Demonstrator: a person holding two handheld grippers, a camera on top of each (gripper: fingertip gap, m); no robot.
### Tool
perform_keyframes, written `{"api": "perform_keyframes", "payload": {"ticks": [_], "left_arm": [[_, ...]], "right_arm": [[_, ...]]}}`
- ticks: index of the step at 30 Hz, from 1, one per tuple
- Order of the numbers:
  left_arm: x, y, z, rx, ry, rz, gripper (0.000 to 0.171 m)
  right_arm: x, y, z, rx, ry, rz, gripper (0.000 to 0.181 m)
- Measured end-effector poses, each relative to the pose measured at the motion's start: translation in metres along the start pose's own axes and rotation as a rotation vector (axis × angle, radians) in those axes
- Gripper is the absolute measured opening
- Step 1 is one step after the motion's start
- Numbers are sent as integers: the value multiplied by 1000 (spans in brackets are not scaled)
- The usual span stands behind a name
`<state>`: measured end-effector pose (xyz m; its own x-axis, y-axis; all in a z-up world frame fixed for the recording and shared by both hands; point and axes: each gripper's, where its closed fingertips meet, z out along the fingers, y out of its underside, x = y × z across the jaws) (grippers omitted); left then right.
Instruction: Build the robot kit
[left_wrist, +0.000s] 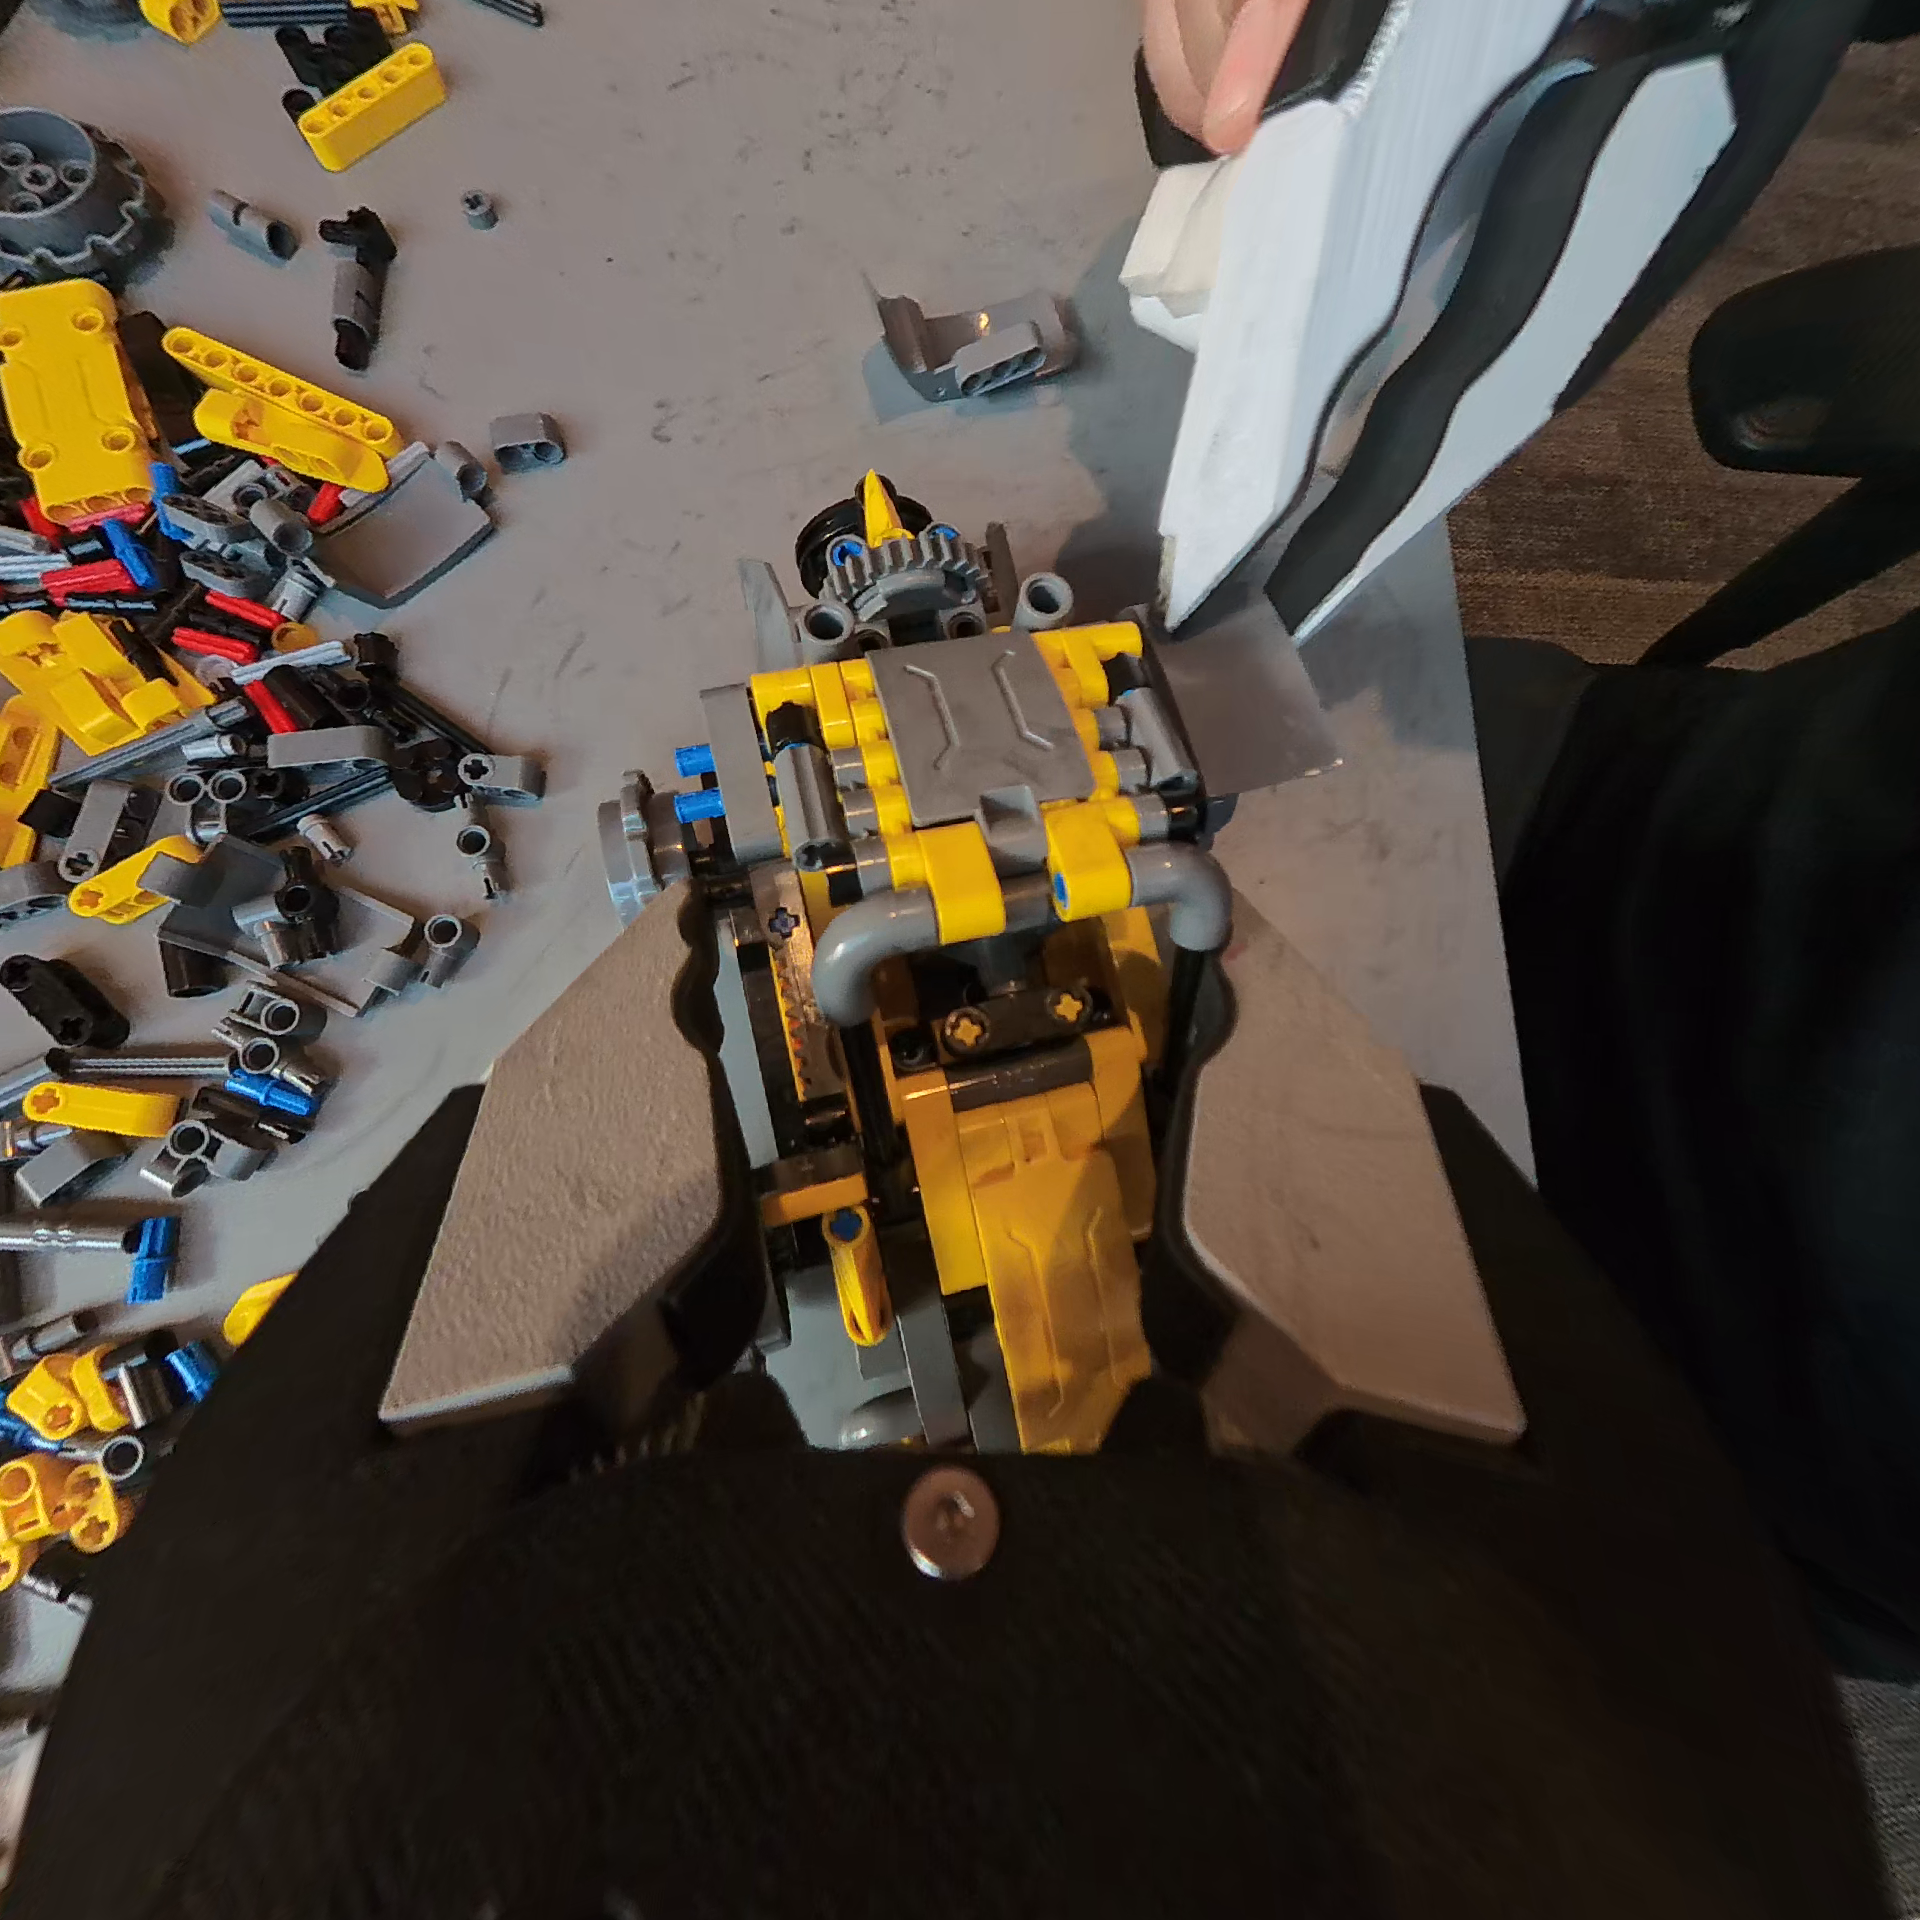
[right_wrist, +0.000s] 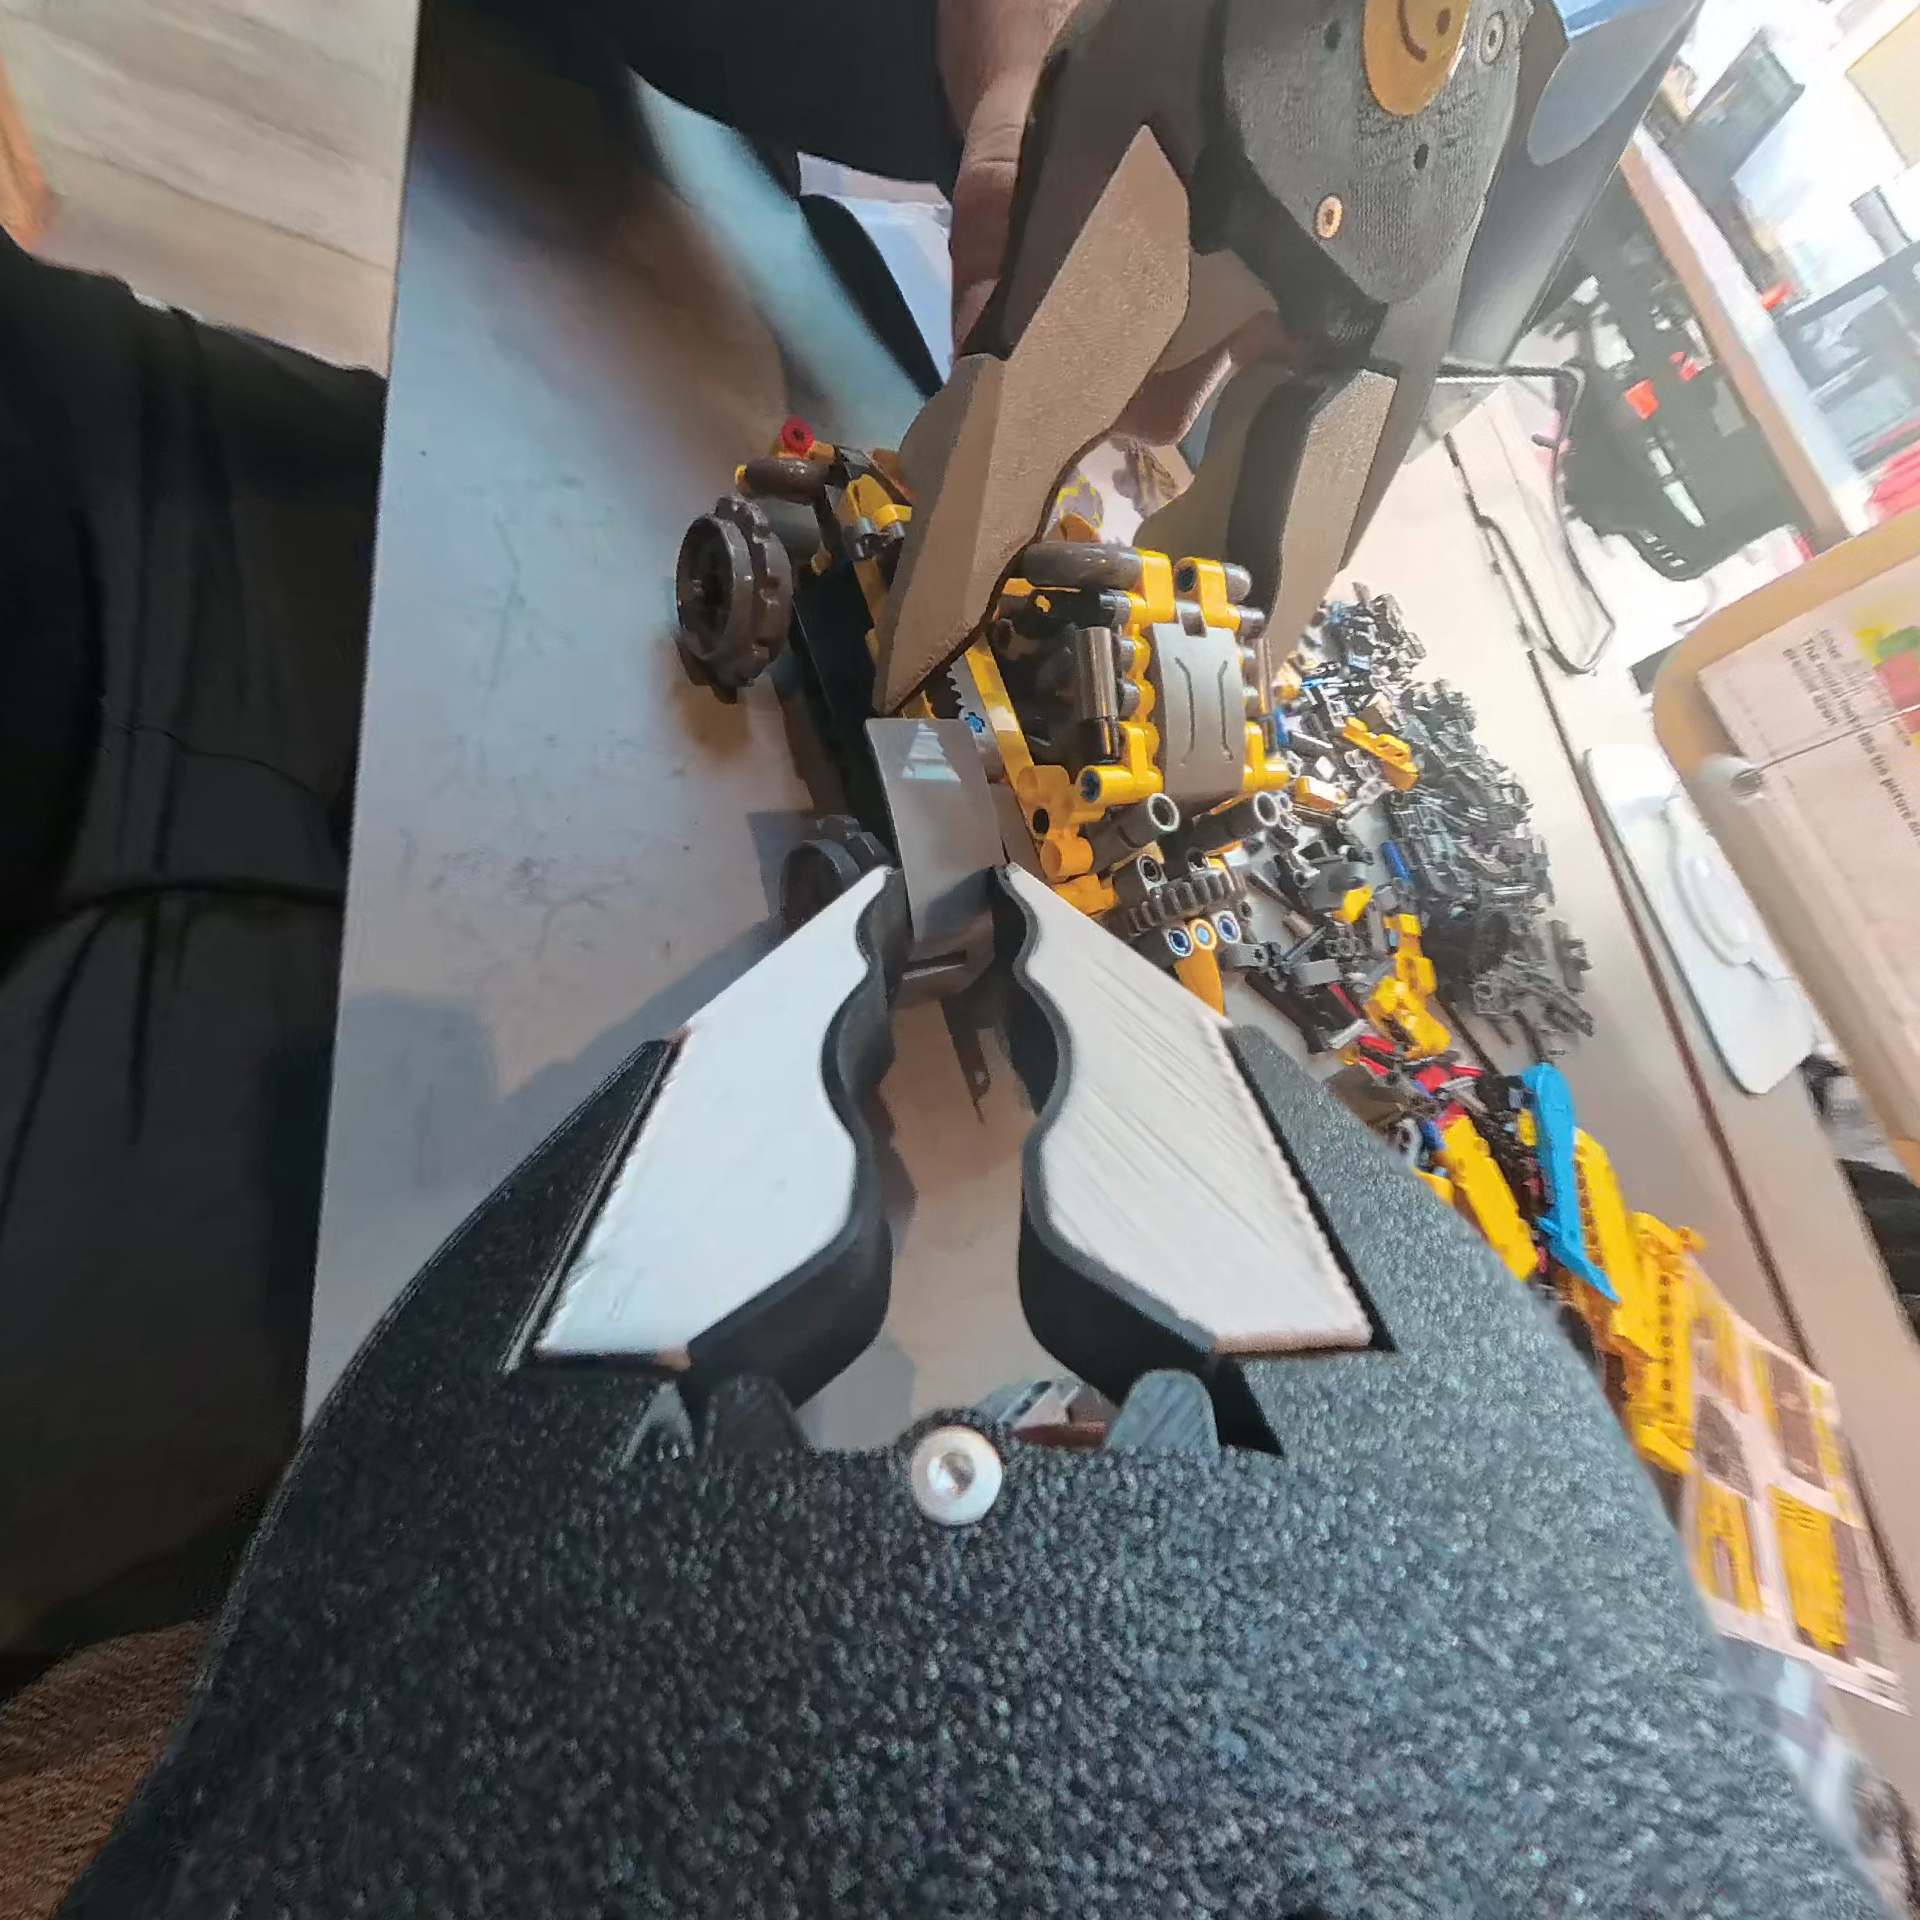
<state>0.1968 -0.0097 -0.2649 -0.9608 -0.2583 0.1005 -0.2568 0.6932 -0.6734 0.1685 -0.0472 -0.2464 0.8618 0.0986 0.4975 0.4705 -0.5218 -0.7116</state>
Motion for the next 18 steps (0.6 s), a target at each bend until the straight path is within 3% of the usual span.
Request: {"api": "perform_keyframes", "payload": {"ticks": [3,4,5,7,12,15,18], "left_arm": [[-1,-2,0,8,-25,-25,89],[0,-3,1,11,-31,-37,89],[-1,-4,1,9,-48,-46,91],[-3,-10,-5,19,-119,-26,118],[5,-58,-40,240,-333,5,136],[52,-91,-42,460,-214,58,128],[90,-96,-34,549,-24,67,117]], "right_arm": [[2,2,-2,-8,71,-18,13],[2,2,-4,2,92,4,18],[2,0,-7,28,101,43,35],[1,-2,-14,68,97,156,49],[11,8,-39,117,104,389,58],[31,11,-52,170,168,490,57],[51,15,-59,236,234,578,58]]}}
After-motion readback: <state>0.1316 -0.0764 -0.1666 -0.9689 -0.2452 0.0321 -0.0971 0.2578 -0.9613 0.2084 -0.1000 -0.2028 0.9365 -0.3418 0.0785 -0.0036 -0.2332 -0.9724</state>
